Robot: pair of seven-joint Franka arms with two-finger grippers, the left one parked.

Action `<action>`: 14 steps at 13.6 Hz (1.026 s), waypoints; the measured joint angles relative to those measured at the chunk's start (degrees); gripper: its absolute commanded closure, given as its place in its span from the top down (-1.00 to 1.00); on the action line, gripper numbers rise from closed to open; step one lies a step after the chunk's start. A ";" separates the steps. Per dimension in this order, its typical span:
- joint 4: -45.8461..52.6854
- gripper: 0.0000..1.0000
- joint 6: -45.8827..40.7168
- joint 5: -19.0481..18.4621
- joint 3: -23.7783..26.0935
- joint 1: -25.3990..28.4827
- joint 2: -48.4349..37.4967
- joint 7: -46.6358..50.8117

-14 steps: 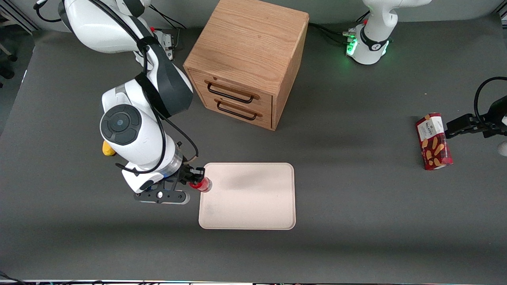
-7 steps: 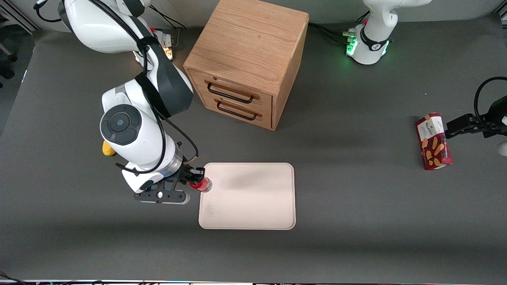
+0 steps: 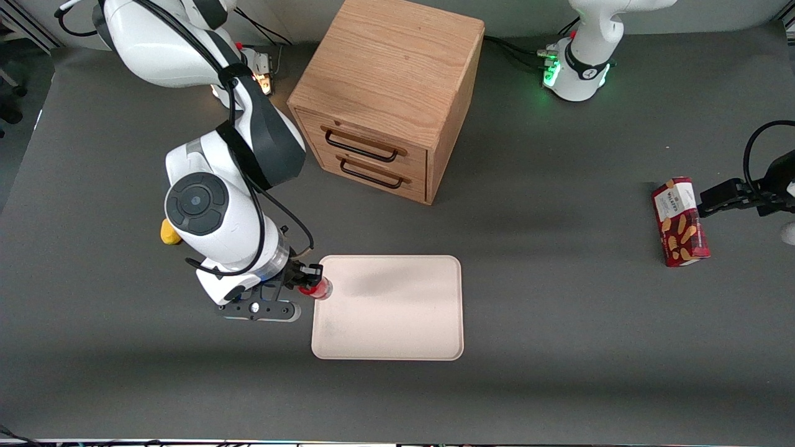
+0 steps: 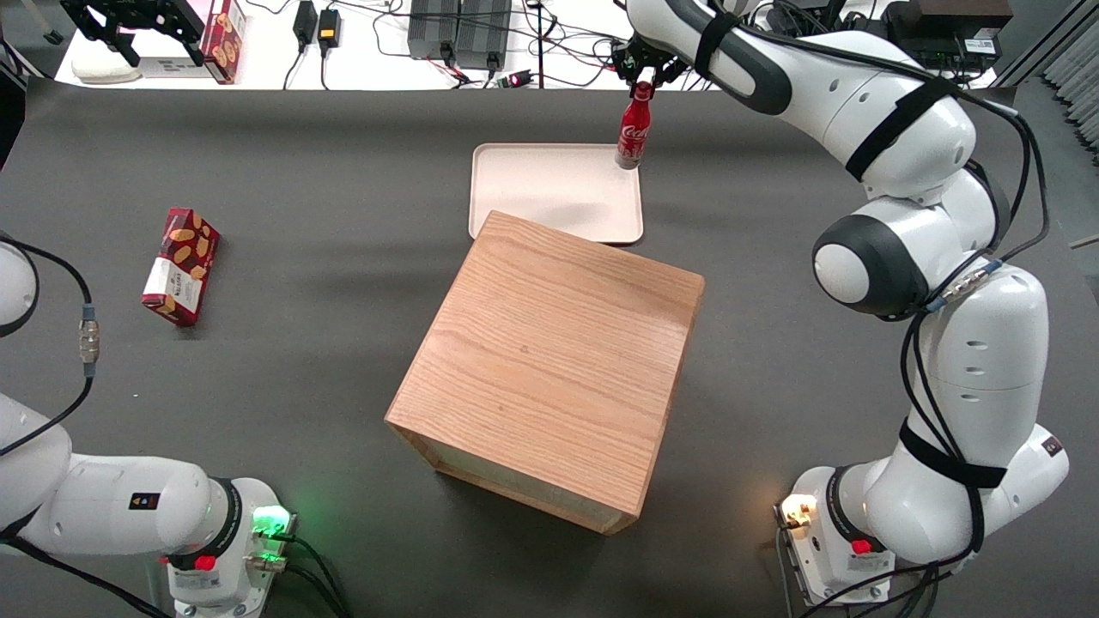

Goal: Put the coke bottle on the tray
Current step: 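Move the held bottle over the tray's edge, then lower the bottle onto the tray and open the right gripper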

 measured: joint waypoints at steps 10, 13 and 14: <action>-1.84 -1.00 8.17 -0.07 0.00 0.08 3.69 0.00; -2.36 -1.00 8.16 -0.07 0.00 0.08 3.70 0.00; -2.62 -1.00 8.16 -0.07 0.00 0.08 3.71 0.00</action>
